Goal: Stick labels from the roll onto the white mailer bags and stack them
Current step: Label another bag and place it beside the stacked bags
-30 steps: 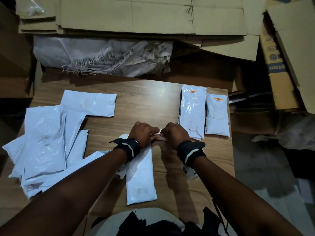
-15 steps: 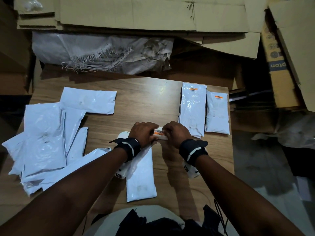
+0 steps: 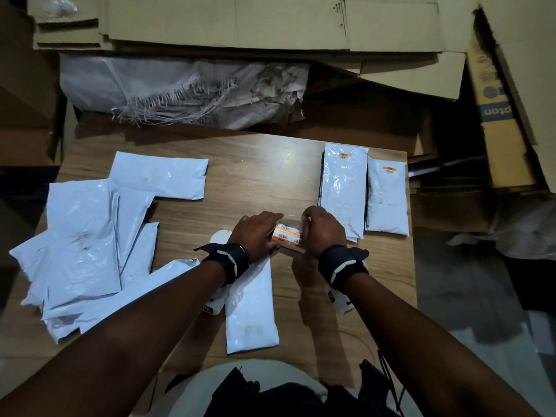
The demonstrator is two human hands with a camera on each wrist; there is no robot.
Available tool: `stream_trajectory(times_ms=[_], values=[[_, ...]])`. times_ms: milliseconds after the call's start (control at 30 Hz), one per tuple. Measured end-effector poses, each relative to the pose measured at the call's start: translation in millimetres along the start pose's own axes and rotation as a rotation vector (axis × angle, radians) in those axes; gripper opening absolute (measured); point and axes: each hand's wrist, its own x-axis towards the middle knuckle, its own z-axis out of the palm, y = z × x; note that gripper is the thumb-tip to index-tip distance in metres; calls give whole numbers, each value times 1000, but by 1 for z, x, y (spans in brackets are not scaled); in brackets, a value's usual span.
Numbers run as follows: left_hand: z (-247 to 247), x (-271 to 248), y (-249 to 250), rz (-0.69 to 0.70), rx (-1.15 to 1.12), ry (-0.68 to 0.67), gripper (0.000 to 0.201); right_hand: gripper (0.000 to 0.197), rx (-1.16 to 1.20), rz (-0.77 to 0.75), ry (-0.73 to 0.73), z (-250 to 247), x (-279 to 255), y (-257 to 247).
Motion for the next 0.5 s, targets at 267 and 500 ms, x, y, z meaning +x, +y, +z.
stream_trajectory(times_ms=[267, 500], values=[[2, -8, -3, 57, -21, 15, 69, 6, -59, -76, 112, -1, 2, 1], [15, -20, -5, 59, -114, 40, 61, 19, -29, -462, 13, 21, -45, 9]])
